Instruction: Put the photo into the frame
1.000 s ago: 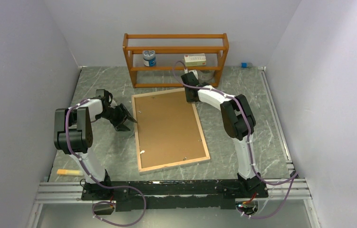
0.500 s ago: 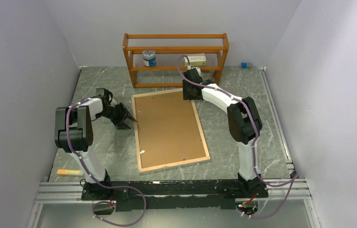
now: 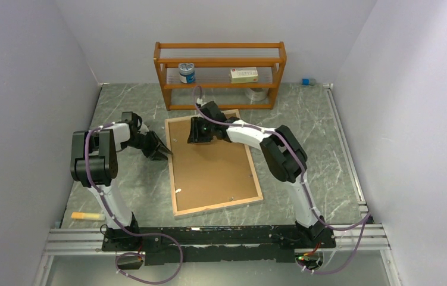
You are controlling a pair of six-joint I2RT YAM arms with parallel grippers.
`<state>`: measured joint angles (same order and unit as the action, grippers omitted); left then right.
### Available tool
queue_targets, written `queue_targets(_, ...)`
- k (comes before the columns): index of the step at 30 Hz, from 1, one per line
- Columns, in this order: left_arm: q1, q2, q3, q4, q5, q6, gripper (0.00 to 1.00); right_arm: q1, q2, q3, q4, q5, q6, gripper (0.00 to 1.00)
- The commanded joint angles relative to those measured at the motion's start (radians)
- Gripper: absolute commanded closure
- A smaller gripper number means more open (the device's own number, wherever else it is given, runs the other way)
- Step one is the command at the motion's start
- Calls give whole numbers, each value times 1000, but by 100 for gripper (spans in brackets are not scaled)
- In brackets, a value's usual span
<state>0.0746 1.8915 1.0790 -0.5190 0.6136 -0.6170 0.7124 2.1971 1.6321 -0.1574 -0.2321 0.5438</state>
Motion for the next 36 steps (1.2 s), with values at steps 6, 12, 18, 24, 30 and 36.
queue_targets(6,-12,48,5,-3,-81,25,70,7,117,70,211,-133,110,65)
queue_targets(12,-18,54,3,-14,-94,25,75,9,191,133,220,-153,126,67)
queue_targets(18,-26,66,6,-18,-91,29,77,24,251,201,213,-173,121,67)
queue_targets(24,-34,83,14,-22,-84,31,79,31,291,238,215,-207,130,70)
queue_targets(30,-39,85,16,-19,-78,27,81,38,299,239,236,-243,146,75)
queue_targets(36,-44,88,18,-24,-81,26,82,38,321,264,231,-263,166,77)
